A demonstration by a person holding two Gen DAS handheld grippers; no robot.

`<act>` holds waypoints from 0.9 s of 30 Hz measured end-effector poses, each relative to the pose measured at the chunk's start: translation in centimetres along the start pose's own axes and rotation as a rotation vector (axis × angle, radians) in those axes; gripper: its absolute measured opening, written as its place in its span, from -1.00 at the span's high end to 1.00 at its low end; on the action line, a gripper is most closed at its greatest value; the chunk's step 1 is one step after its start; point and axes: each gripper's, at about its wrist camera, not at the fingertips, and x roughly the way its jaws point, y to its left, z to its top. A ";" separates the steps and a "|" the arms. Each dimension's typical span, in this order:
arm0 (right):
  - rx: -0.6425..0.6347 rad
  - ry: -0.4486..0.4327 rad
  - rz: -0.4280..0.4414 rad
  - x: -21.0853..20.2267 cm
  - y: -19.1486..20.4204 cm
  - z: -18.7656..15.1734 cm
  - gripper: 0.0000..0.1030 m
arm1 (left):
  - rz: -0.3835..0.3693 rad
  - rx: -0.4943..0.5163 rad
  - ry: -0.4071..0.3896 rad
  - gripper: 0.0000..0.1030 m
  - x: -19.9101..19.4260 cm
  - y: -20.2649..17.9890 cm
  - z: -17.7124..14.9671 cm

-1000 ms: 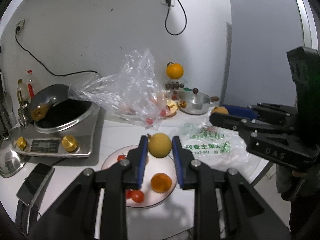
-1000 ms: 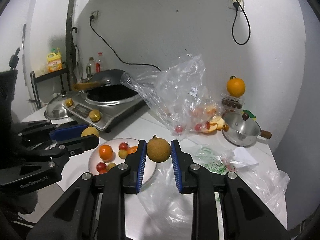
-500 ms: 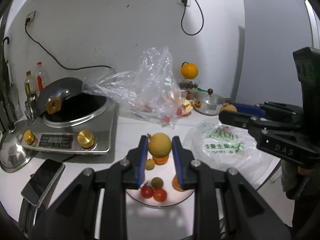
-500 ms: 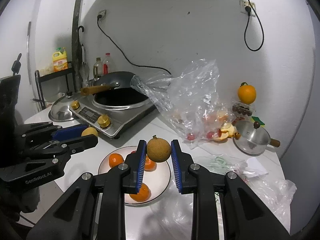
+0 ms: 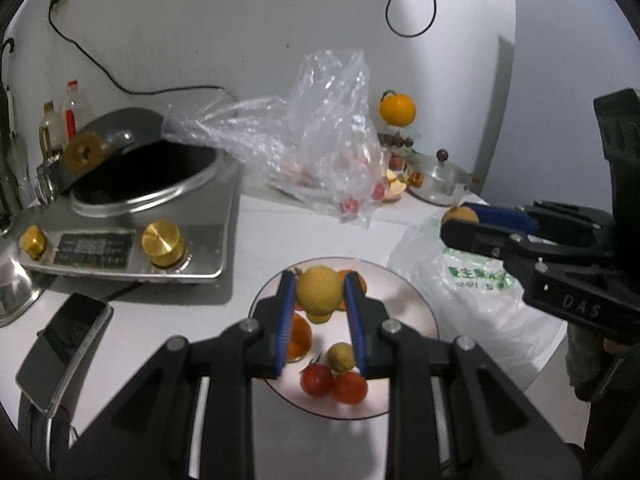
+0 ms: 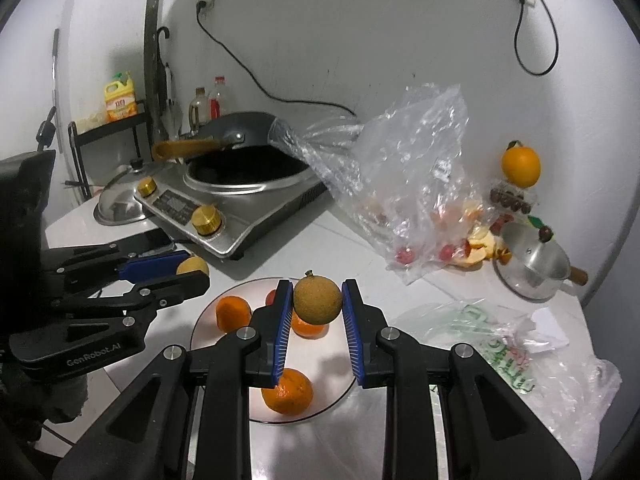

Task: Organize fruits
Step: 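Lower both longans onto the white plate and open both tools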

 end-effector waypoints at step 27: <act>0.066 0.222 0.086 10.4 -1.6 -5.1 0.48 | -0.070 0.014 0.186 0.49 8.1 -0.6 -1.7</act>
